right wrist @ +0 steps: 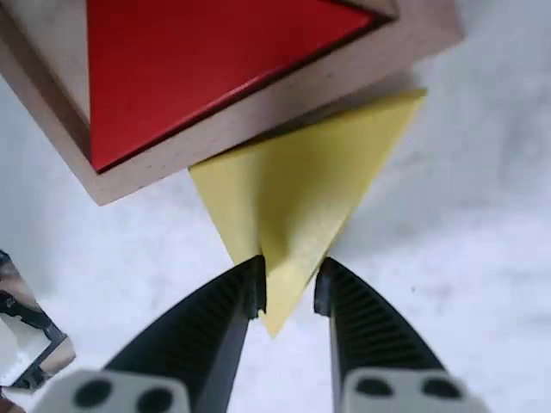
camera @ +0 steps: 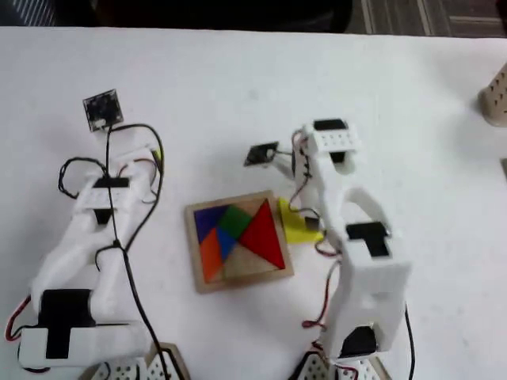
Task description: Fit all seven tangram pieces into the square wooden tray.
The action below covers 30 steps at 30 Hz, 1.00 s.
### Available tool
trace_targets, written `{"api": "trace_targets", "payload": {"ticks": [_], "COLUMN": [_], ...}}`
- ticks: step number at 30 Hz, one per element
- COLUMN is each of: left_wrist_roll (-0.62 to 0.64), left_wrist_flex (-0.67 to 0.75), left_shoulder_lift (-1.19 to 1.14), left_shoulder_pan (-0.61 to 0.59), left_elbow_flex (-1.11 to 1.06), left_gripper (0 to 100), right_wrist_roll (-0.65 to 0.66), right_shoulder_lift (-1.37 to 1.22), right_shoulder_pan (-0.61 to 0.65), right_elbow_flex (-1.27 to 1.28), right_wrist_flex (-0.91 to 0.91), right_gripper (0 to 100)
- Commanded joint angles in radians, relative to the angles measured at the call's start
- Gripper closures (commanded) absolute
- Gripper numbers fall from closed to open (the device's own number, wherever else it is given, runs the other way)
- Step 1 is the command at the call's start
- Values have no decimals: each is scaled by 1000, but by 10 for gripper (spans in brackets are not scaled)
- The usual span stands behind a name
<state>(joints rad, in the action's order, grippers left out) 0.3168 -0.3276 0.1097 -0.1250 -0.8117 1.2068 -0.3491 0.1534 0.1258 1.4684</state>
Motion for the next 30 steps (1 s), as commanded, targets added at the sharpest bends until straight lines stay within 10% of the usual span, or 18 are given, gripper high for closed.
{"api": "trace_targets", "payload": {"ticks": [1,17,30], "left_wrist_roll": [-14,-14,-14], "left_wrist_flex": [26,18,18], "left_shoulder_lift": [4,5,5], "left_shoulder_pan": [2,-5,-5], "left_elbow_flex": [61,60,63], "left_gripper": [920,920,920], "right_wrist_roll": [-166,-677,-577], "right_shoulder_lift": [260,619,918], "right_shoulder_pan": [-12,133,440], "right_elbow_flex": [181,663,758], "right_wrist_flex": [-108,-308,-203], "right_gripper": [906,979,940]}}
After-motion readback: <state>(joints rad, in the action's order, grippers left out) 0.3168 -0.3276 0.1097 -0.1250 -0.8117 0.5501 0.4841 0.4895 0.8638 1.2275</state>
